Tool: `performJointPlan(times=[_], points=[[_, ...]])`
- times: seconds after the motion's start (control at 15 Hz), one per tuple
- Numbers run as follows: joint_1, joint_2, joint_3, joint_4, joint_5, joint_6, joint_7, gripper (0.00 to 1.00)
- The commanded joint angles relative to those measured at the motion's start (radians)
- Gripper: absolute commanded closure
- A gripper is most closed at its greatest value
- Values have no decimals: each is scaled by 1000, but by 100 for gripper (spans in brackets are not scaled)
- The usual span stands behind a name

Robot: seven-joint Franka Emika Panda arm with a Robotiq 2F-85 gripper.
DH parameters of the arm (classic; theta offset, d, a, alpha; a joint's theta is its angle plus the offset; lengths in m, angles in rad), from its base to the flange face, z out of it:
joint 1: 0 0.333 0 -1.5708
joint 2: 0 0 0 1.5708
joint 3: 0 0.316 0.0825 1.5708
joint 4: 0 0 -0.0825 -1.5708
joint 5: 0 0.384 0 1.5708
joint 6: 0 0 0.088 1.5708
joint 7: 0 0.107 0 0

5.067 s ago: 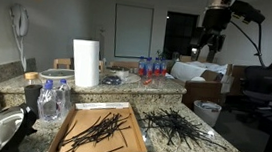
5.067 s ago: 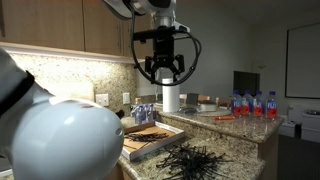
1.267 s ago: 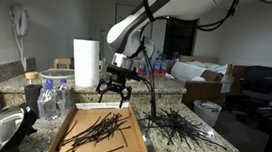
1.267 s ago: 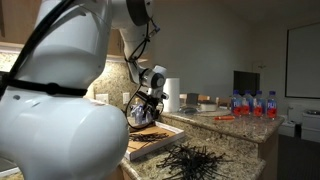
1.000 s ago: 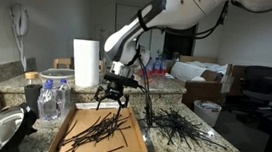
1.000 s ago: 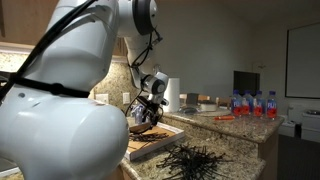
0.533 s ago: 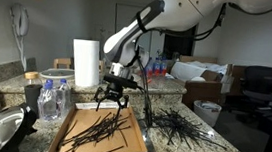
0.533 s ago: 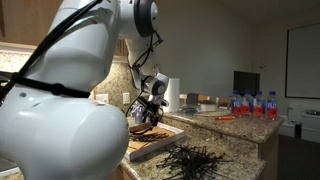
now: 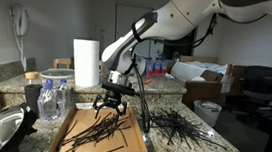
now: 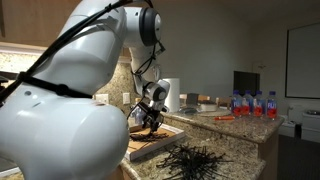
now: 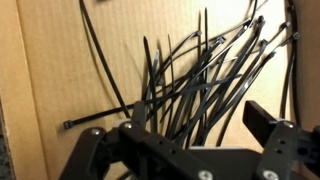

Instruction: Pick up some of the black cables from the box and put them on the counter

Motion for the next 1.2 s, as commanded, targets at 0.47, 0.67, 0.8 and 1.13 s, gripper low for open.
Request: performJointPlan(times=[0.47,0.67,0.8,1.13], points=[[25,133,-30,157,20,-91,122,0],[5,170,-19,218,55,-234,129,1],[3,193,-27,248,73,-284,136,26],[-5,255,-48,312,94,-337,146,54]])
